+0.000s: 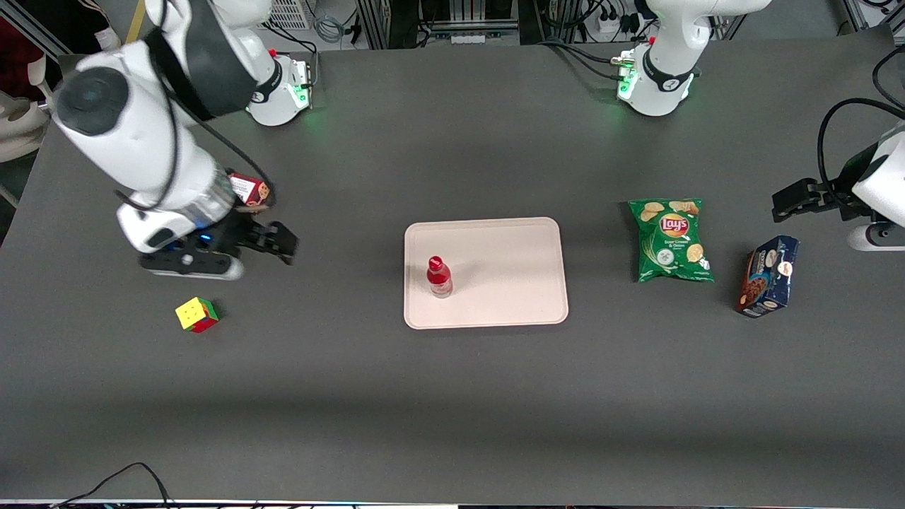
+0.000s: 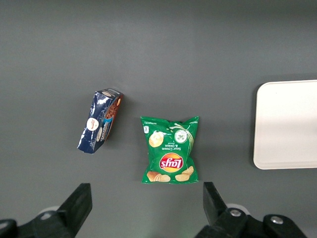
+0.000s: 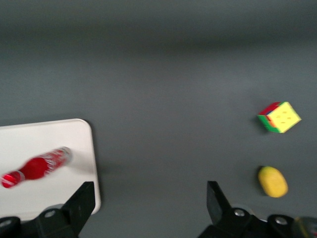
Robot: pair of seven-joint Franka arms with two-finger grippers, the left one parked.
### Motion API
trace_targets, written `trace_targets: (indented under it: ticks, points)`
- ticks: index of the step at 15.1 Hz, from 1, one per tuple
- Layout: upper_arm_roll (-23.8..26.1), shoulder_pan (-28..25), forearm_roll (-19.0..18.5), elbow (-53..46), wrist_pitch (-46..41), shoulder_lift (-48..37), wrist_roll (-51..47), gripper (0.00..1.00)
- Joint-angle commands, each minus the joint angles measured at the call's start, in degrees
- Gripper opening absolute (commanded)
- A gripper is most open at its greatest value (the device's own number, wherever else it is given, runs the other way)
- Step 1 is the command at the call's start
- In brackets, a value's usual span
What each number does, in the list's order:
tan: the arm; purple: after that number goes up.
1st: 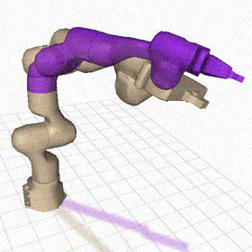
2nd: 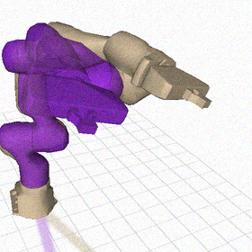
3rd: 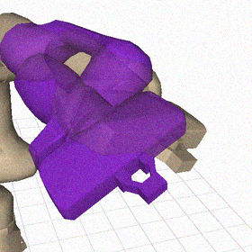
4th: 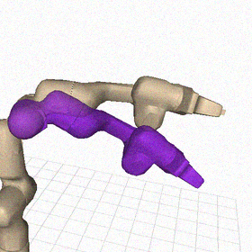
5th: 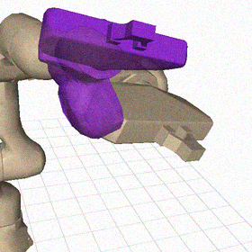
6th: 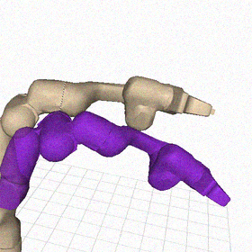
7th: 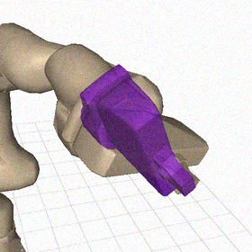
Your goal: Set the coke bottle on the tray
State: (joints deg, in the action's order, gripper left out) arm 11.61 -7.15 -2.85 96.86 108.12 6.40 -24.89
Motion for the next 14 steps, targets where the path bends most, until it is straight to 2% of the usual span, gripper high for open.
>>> trace_targets:
  ticks: [1,5,10,14]
  points:
    - [-9.8,0.2,3.8,11.0,1.5,-9.6,15.8,1.00]
    - [-17.2,0.2,3.9,11.9,-3.5,-12.5,25.0,1.00]
    - [-18.3,0.2,3.3,7.7,-8.4,-12.1,27.3,1.00]
    - [-19.2,0.3,3.1,5.5,-8.8,-10.8,28.6,1.00]
